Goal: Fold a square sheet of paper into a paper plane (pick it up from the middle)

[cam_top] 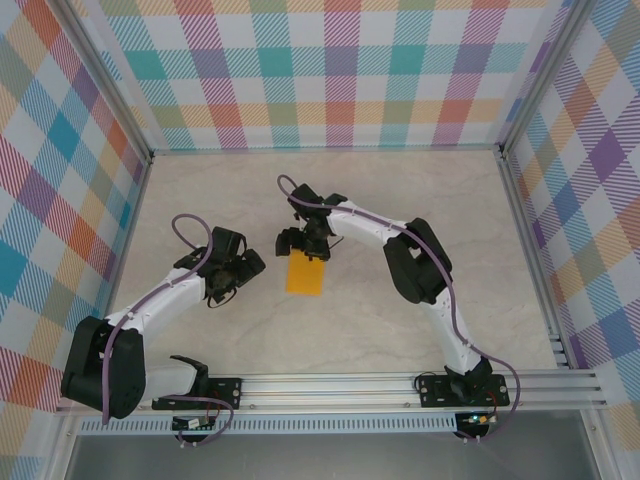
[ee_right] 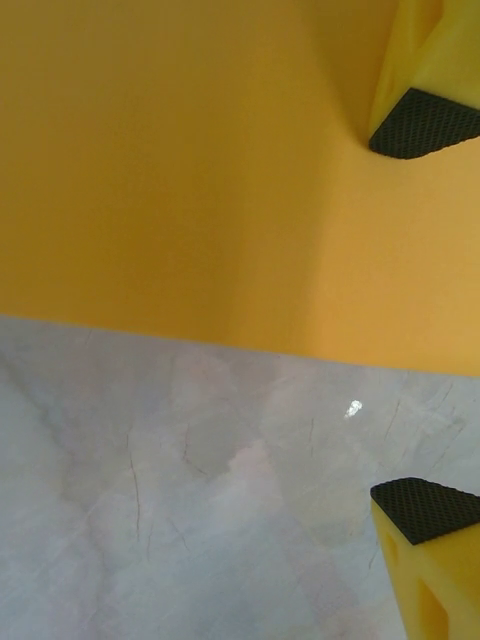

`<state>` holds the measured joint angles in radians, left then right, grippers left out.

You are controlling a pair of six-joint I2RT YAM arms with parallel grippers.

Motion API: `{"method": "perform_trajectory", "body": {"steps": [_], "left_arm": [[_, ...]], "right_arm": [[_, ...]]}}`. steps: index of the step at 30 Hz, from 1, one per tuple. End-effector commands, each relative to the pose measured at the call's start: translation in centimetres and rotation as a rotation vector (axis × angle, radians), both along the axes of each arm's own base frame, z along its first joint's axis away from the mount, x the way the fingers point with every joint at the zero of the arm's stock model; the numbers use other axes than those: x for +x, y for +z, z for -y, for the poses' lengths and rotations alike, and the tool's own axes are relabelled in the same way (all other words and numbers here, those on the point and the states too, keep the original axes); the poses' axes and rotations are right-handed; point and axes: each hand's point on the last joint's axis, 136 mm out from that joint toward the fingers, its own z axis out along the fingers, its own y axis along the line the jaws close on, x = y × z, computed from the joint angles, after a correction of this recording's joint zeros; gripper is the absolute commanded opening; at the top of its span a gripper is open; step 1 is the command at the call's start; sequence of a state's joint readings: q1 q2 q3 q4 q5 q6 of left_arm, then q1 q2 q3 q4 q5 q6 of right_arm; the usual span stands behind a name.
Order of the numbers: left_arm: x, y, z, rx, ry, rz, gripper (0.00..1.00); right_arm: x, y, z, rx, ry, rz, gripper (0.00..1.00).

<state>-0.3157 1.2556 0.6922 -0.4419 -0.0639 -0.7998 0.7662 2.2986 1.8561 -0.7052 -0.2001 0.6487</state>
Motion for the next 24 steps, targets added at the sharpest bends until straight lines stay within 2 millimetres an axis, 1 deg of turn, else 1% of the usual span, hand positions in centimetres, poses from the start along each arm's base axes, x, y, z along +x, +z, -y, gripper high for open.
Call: {"method": "perform_trajectory", "body": {"steps": [1, 4, 7, 10, 12, 14, 15, 17, 19, 22, 24], "left_arm": [[0.1, -0.1, -0.1, -0.022, 0.002, -0.008, 0.98], [0.2, 0.2, 0.3, -0.039, -0.021, 0.012, 0.98], [0.3, 0.6, 0.9, -0.061, -0.054, 0.026, 0.98], [0.5, 0.8, 2.1, -0.107, -0.100, 0.036, 0.98], [0.7, 1.1, 3.1, -0.146, -0.138, 0.049, 0.97], [1.0, 1.5, 4.6, -0.187, -0.192, 0.068, 0.95], [1.1, 1.6, 5.2, -0.199, -0.213, 0.076, 0.94], [1.6, 2.3, 7.0, -0.230, -0.267, 0.107, 0.91], [1.7, 2.9, 8.8, -0.267, -0.315, 0.126, 0.87], [2.0, 4.0, 12.3, -0.351, -0.398, 0.166, 0.79], [2.2, 4.4, 14.8, -0.397, -0.452, 0.181, 0.72]], "right_arm": [[-1.9, -1.5, 1.3, -0.060, 0.065, -0.044, 0.87], [-3.4, -2.3, 2.9, -0.069, 0.112, -0.035, 0.86], [-5.3, -2.1, 4.7, -0.074, 0.172, -0.013, 0.86], [-7.2, -1.7, 6.5, -0.075, 0.223, 0.002, 0.86], [-8.1, -0.9, 7.2, -0.054, 0.251, 0.022, 0.86], [-8.5, 0.1, 7.6, -0.033, 0.261, 0.056, 0.86], [-8.3, 0.8, 7.7, -0.024, 0.247, 0.083, 0.86], [-7.7, 2.7, 7.9, -0.001, 0.190, 0.127, 0.87], [-7.6, 4.5, 8.6, 0.029, 0.117, 0.163, 0.88], [-8.2, 5.7, 11.0, 0.039, -0.013, 0.165, 0.90], [-8.8, 5.6, 12.9, 0.011, -0.094, 0.134, 0.90]]}}
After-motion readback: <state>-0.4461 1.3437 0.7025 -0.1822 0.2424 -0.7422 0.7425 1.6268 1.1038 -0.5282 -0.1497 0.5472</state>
